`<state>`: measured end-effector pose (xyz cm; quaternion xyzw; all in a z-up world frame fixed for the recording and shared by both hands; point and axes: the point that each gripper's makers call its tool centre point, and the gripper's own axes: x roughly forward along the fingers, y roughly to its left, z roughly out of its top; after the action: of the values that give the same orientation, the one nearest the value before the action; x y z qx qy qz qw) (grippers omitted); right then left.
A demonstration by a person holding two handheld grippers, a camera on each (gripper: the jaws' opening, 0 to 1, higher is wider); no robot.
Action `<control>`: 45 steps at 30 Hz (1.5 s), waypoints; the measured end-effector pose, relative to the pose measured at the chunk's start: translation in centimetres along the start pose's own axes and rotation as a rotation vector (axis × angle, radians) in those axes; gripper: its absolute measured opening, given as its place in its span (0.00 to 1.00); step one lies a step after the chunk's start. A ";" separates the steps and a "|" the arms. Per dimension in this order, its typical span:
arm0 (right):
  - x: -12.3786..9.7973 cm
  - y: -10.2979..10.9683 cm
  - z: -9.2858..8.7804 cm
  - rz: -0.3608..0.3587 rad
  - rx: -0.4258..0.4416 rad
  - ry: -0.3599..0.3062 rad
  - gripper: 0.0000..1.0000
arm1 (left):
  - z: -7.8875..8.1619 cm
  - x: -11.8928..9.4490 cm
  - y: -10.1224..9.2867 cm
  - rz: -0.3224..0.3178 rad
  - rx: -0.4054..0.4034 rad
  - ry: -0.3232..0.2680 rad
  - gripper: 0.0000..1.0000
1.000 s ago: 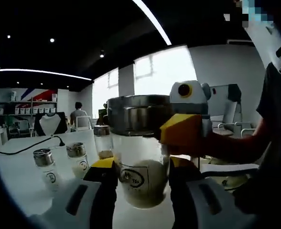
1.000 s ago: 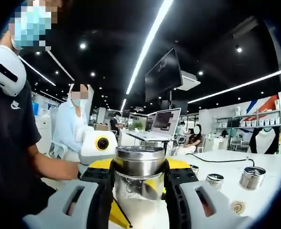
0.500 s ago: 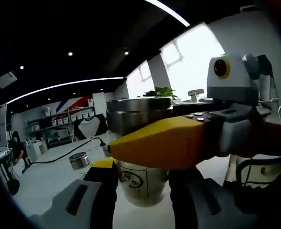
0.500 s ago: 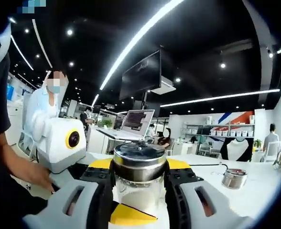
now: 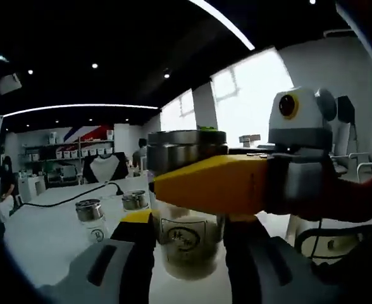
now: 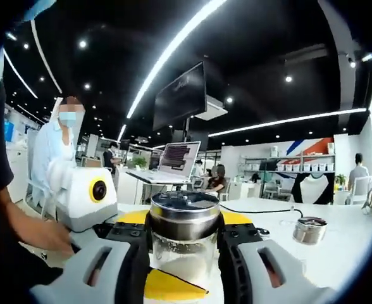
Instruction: Rotate the seasoning bottle until the label or dispensing opening points toward the visible target arrow and the bottle remains upright within the marked orientation range
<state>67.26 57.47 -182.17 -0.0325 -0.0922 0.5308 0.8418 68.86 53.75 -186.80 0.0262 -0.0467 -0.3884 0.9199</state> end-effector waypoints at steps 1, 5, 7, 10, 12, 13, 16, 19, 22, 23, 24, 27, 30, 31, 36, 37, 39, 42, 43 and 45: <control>-0.1 0.0 0.0 0.014 0.001 0.006 0.39 | -0.1 0.0 -0.2 -0.023 -0.001 0.003 0.44; -0.5 0.6 0.0 0.090 0.079 0.000 0.38 | 0.0 -0.3 -0.9 -0.099 -0.021 -0.006 0.44; -0.8 0.8 0.2 0.133 0.126 -0.022 0.38 | 0.2 -0.4 -1.3 -0.137 -0.034 -0.019 0.44; -1.3 1.4 0.4 0.199 0.173 -0.042 0.38 | 0.3 -0.7 -2.4 -0.228 -0.087 -0.036 0.44; -1.5 1.8 0.5 0.237 0.197 -0.048 0.38 | 0.3 -0.9 -2.9 -0.268 -0.130 -0.041 0.45; -1.6 1.9 0.5 0.254 0.206 -0.054 0.38 | 0.2 -0.9 -2.9 -0.276 -0.136 -0.045 0.45; -1.7 1.8 0.3 0.258 0.208 -0.059 0.39 | 0.0 -0.6 -3.1 -0.262 -0.130 -0.040 0.45; -1.7 1.8 0.4 0.251 0.199 -0.061 0.39 | 0.2 -0.4 -3.0 -0.223 -0.113 -0.028 0.44; -1.4 1.2 0.6 0.196 0.118 -0.055 0.38 | 0.3 0.0 -1.8 -0.118 -0.077 -0.024 0.44; -1.4 1.0 0.6 0.184 0.104 -0.050 0.38 | 0.2 0.1 -1.6 -0.097 -0.066 -0.022 0.44; -1.2 0.8 0.3 0.158 0.079 -0.032 0.38 | 0.0 0.1 -1.1 -0.057 -0.038 -0.006 0.44; -0.8 0.8 0.1 0.137 0.068 -0.017 0.38 | -0.3 0.1 -0.6 -0.009 0.004 0.016 0.44; -0.4 0.4 -0.1 0.060 0.046 -0.027 0.38 | -0.3 0.1 0.4 0.086 0.052 0.031 0.44; -0.4 0.3 0.0 0.051 0.046 -0.029 0.38 | -0.2 0.1 0.6 0.111 0.061 0.029 0.44; 0.2 0.0 -0.1 -0.036 0.020 -0.032 0.39 | -0.2 0.0 1.2 0.194 0.079 0.024 0.44; 0.2 0.0 -0.2 -0.042 0.016 -0.029 0.39 | -0.2 0.0 1.3 0.198 0.083 0.027 0.44; 0.4 -0.1 -0.3 -0.069 0.005 -0.018 0.39 | -0.3 0.1 1.4 0.216 0.098 0.034 0.44; 0.3 -0.1 -0.6 -0.095 -0.003 -0.004 0.39 | -0.6 0.1 1.5 0.206 0.091 0.037 0.44; 0.2 -0.1 -0.7 -0.100 -0.010 -0.002 0.39 | -0.7 0.1 1.4 0.197 0.090 0.036 0.44; -0.1 -0.1 -0.6 -0.106 -0.019 -0.004 0.38 | -0.7 0.2 1.2 0.176 0.087 0.033 0.44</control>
<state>67.42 57.39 -182.72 -0.0343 -0.1005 0.4844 0.8684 69.90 54.44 -187.34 0.0683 -0.0508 -0.3032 0.9491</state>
